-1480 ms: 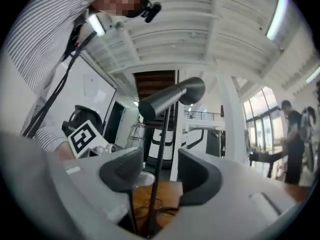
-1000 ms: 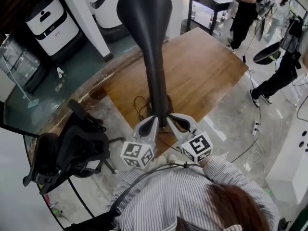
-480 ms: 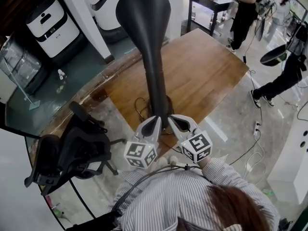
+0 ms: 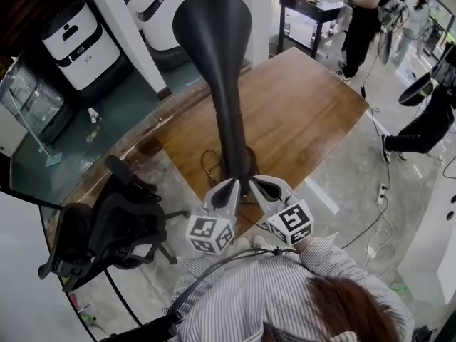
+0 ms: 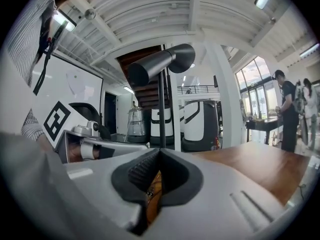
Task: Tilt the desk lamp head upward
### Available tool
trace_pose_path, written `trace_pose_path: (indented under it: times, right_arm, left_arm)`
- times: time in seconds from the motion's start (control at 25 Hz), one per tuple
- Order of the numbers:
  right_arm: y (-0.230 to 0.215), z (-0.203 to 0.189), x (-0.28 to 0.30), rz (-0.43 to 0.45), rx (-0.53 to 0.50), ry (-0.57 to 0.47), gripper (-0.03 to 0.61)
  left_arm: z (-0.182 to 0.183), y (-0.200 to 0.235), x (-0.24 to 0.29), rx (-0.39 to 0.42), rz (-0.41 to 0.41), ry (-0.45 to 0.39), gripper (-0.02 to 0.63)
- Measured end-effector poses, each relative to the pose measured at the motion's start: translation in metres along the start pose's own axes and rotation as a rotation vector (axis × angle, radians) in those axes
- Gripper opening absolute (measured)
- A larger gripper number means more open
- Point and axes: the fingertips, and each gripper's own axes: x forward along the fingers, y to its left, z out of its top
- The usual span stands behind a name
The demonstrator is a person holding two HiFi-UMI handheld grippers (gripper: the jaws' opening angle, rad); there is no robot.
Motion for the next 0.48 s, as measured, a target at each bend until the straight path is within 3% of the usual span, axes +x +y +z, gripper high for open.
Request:
trace_pose_path:
  times: [0.2,0.48]
  right_arm:
    - [0.0009,0.0001,0.0010,0.006,-0.027,0.005,0.002]
    - [-0.0022,-0.0034,-0.0007,0.010,0.040,0.008,0.002]
  left_arm:
    - [-0.0001,-0.0018,0.0028,-0.002,-0.008,0.003,0.005]
    - [-0.0031,-0.0053,0.0004,-0.009,-0.017,0.007,0.005]
